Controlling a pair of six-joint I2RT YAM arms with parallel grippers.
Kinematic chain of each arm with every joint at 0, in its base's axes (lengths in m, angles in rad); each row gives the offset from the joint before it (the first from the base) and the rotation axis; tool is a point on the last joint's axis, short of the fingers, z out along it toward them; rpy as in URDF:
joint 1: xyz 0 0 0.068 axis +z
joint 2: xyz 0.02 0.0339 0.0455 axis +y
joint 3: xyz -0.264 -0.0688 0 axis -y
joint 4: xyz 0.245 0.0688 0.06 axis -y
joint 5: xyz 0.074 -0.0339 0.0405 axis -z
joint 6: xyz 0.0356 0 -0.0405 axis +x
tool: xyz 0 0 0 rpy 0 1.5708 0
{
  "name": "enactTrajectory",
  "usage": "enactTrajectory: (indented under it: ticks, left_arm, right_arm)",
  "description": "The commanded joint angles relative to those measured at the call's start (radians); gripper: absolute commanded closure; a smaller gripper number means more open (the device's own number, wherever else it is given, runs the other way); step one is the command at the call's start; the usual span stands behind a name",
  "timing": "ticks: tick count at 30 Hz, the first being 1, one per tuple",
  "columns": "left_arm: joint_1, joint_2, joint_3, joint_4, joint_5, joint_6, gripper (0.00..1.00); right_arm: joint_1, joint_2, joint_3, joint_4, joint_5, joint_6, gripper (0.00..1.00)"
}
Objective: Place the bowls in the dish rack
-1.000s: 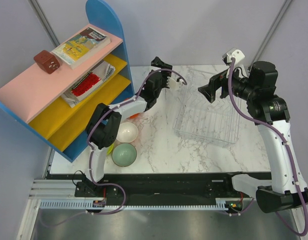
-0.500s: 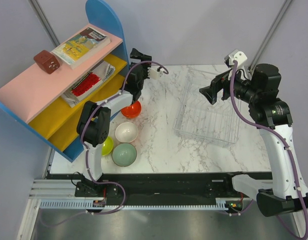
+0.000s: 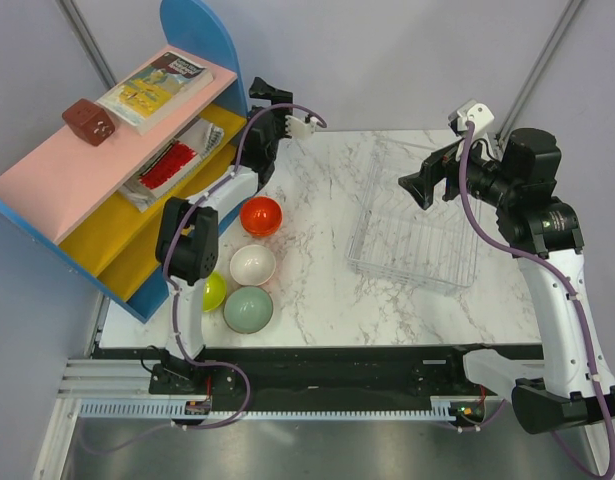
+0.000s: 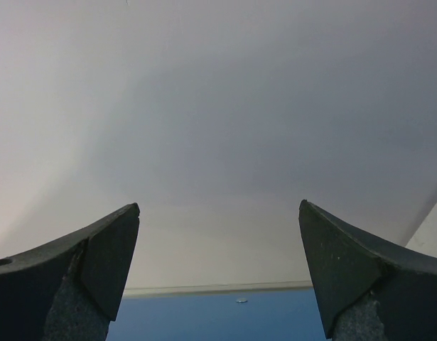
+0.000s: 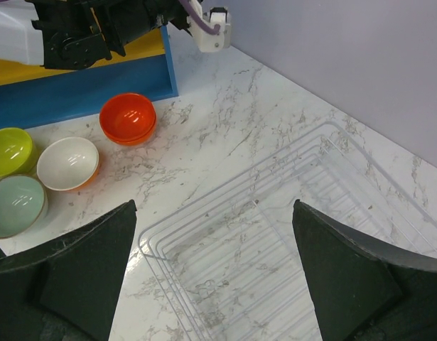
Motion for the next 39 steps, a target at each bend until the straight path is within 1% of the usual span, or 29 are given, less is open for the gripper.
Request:
enactTrajectory:
  ticks: [1,7,12,17,22,26,30,31,39]
  left_arm:
    - [0.172,0.08,0.151,-0.014,-0.174,0.071,0.0]
    - [0.219,0.109,0.18,-0.044,-0.219,0.052,0.0]
    - [0.278,0.157,0.246,-0.086,-0.269,0.029,0.0]
    - [0.331,0.204,0.295,-0.092,-0.3,0.042,0.0]
    - [0.354,0.263,0.352,-0.101,-0.323,0.042,0.0]
    - [0.371,0.321,0.444,-0.173,-0.343,0.019,0.0]
    - [0.377,0.377,0.501,-0.215,-0.355,-0.009,0.0]
    - [0.409,0.385,0.512,-0.215,-0.357,-0.011,0.0]
    - [0.466,0.457,0.585,-0.232,-0.377,-0.024,0.0]
  right_arm:
    - [-0.008,-0.012,-0.005,0.027,-0.008,-0.001,0.02]
    - [-0.008,-0.012,-0.006,0.027,-0.011,-0.003,0.02]
    - [-0.008,-0.007,-0.001,0.029,-0.014,0.0,0.02]
    - [-0.009,-0.007,-0.002,0.029,-0.019,0.002,0.02]
    - [-0.009,-0.006,0.0,0.03,-0.022,0.005,0.02]
    - [-0.011,-0.006,0.0,0.03,-0.02,0.005,0.02]
    - [-0.012,-0.006,-0.005,0.03,-0.019,0.002,0.02]
    - [-0.011,-0.006,-0.006,0.032,-0.019,0.002,0.02]
    - [-0.014,0.0,-0.001,0.03,-0.02,0.002,0.02]
